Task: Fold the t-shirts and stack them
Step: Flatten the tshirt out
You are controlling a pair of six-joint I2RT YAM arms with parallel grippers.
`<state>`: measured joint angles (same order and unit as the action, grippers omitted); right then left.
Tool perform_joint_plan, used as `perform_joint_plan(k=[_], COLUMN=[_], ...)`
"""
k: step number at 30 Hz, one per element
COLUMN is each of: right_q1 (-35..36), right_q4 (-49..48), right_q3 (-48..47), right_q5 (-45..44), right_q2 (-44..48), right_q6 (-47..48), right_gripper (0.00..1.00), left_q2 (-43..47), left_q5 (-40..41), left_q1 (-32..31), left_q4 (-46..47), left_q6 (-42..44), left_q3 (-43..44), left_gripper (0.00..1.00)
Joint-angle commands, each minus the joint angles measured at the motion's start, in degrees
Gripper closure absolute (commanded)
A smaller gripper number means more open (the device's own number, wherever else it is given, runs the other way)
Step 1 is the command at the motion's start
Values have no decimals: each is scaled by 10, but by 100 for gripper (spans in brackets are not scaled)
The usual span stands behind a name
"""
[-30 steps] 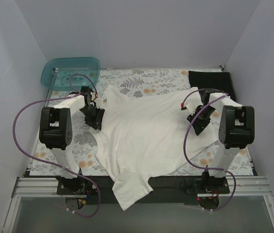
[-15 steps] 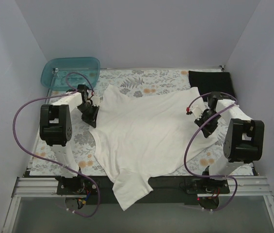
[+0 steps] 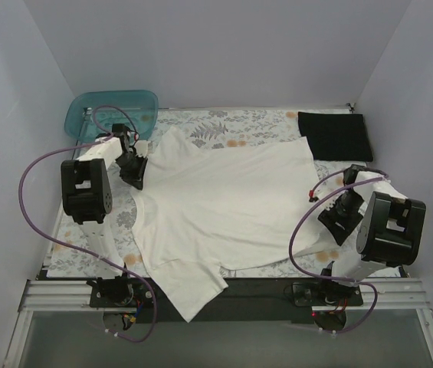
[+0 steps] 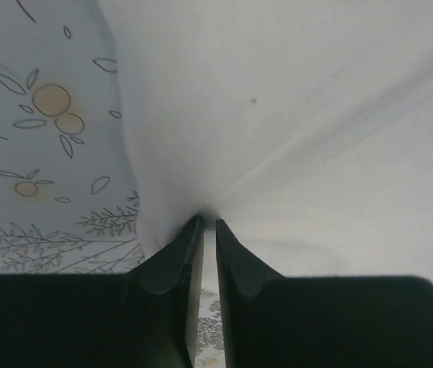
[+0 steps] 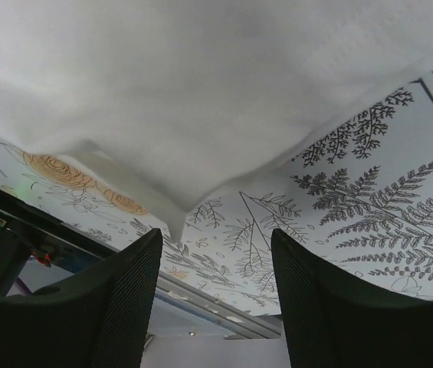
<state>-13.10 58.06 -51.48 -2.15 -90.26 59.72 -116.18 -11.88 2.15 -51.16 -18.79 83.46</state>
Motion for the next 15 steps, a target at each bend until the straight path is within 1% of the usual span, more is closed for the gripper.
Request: perform_joint_plan(k=[1,2,3,4,5,6,7,9,10,12,15], right_q1=[-1,-2,-1,-1,-2,0,1,9,23,33,43], right_q4=[41,51,59,87,97,105,114,128,129,125,102], right_q3=[-16,-35,-50,-66,-100,-113,-121,-129,-124,-105,-80], right_q5=[17,33,43,70,86,98,121,130,127,130,120], right_q2=[42,48,55,55,54,53,50,47,45,39,22], right_q6=[76,78,81,81,80,75,73,64,46,33,-7], right_gripper=[34,35,36,42,45,47,48,51,54,54,51], left_q2=[5,24,35,44,61,68,77,101,109,124,144], left_q5=[16,7,-8,-29,-37,-45,-56,-76,-87,-92,-79], left_q1=[5,5,4,4,5,5,5,1,-1,-14,-50], left_q4=[16,7,0,-17,-24,-33,-42,-54,-59,-59,-47], left_q6=[23,25,29,32,32,35,39,40,47,51,49], left_q3=[28,32,36,42,43,43,43,30,24,-6,-50], left_gripper=[84,76,73,71,70,70,69,69,69,68,67])
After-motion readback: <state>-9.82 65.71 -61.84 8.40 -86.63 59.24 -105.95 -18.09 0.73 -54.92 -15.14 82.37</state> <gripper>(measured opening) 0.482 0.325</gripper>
